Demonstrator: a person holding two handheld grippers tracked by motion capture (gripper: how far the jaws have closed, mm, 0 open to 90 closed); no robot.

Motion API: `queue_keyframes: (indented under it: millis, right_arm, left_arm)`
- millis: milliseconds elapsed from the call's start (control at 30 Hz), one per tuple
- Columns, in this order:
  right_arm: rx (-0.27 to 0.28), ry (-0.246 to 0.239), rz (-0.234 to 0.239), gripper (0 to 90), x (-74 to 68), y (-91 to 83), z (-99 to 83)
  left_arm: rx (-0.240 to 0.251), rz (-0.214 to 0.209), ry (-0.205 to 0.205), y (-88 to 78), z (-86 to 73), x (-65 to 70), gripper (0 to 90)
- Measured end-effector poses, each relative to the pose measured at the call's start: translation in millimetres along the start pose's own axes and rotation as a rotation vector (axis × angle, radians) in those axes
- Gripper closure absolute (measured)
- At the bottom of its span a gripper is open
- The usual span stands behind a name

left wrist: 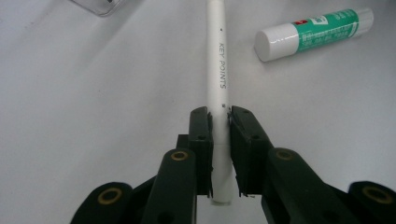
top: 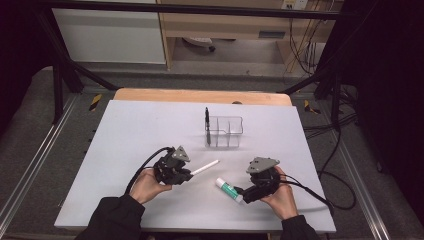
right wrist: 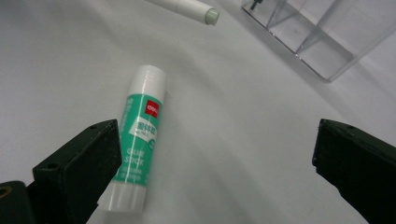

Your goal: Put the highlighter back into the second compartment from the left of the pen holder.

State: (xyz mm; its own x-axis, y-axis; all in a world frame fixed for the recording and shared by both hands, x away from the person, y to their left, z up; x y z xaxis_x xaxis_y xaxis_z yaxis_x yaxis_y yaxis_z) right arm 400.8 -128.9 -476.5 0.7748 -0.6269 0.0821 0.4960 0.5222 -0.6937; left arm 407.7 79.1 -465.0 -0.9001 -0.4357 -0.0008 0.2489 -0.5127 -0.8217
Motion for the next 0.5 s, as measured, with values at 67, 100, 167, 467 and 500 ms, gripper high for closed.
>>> queue_keyframes:
  millis: [67, 100, 167, 467, 500]
  right_arm:
    - [-0.004, -0.035, -0.008, 2.8, -4.7, 1.9, 5.9]
    - [-0.004, -0.049, -0.010, 2.8, -7.2, 2.9, 9.0]
    - [-0.003, -0.082, -0.018, 3.1, -11.0, 4.6, 15.1]
    - [-0.007, -0.202, -0.017, 5.8, -28.3, 8.8, 36.4]
    - [-0.010, -0.220, -0.018, 6.1, -30.3, 8.8, 37.8]
  left_arm:
    - [-0.005, -0.006, -0.001, -2.0, -0.6, 0.2, 78.2]
    - [-0.009, -0.006, 0.000, -2.8, -0.8, 0.3, 78.2]
    - [-0.018, -0.007, 0.006, -4.3, -0.7, 0.6, 78.2]
    - [-0.027, -0.018, 0.037, -12.4, 7.6, 7.5, 78.2]
    - [-0.028, -0.017, 0.040, -13.2, 9.0, 8.2, 78.2]
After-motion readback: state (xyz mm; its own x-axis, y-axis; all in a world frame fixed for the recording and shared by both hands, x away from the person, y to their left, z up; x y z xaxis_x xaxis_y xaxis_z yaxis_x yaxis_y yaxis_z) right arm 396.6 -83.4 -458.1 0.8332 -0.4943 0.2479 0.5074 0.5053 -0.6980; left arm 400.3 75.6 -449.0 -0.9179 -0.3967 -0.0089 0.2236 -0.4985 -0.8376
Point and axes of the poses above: each handheld gripper's, and its own axes: y roughly forward along the jaws, z roughly out of its top, x roughly to its right, the point moved 9 cm from there along y, roughly forward along the jaws, and after that the axes turned 4 degrees about y, right-handed, at the moved point
